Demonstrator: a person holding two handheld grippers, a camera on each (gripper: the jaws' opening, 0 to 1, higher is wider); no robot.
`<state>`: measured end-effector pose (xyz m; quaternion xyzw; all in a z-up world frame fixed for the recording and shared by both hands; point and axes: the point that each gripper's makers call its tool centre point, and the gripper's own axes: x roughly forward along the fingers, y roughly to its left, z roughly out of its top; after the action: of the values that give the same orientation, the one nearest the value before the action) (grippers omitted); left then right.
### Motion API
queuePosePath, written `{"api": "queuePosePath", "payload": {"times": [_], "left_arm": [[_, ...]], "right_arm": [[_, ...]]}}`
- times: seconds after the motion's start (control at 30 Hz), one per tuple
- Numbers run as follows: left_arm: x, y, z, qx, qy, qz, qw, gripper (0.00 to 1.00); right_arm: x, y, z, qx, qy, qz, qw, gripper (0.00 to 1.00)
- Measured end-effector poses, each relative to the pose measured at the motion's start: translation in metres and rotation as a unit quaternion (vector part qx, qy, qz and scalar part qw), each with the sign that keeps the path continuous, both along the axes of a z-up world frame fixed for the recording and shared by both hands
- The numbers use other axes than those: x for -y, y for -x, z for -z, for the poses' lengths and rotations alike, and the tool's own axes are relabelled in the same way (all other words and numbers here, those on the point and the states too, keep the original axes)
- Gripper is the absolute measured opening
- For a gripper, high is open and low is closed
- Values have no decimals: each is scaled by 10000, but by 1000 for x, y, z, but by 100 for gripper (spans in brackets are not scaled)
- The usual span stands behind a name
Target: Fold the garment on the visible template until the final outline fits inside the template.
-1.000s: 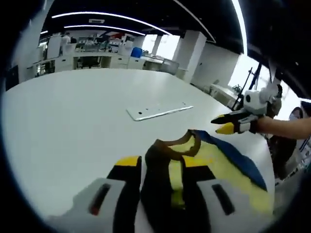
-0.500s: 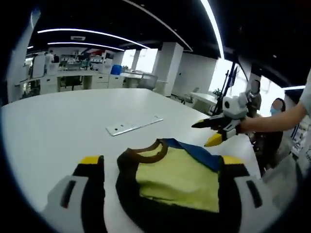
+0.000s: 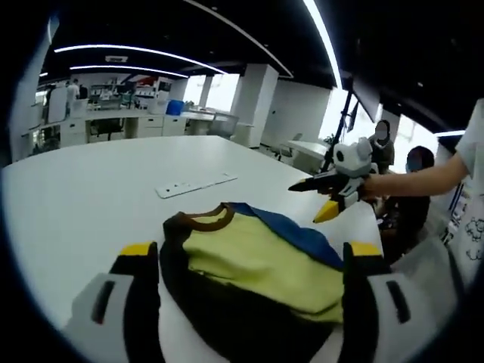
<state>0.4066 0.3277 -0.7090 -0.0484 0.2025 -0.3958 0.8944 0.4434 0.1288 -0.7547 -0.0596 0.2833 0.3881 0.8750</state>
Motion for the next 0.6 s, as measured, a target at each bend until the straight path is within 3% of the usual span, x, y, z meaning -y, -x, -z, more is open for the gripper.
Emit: {"api": "queuePosePath", "payload": {"times": [0.3,0.6], "left_arm": [[-1,36,-10,80,-27,-82,9999,98],[-2,69,-15,147,-106,-36,9998,97]], "right_arm": [[10,32,-11,79,43,-56,9999,99],[21,56,-6,83,152,-85,9998,98]]}}
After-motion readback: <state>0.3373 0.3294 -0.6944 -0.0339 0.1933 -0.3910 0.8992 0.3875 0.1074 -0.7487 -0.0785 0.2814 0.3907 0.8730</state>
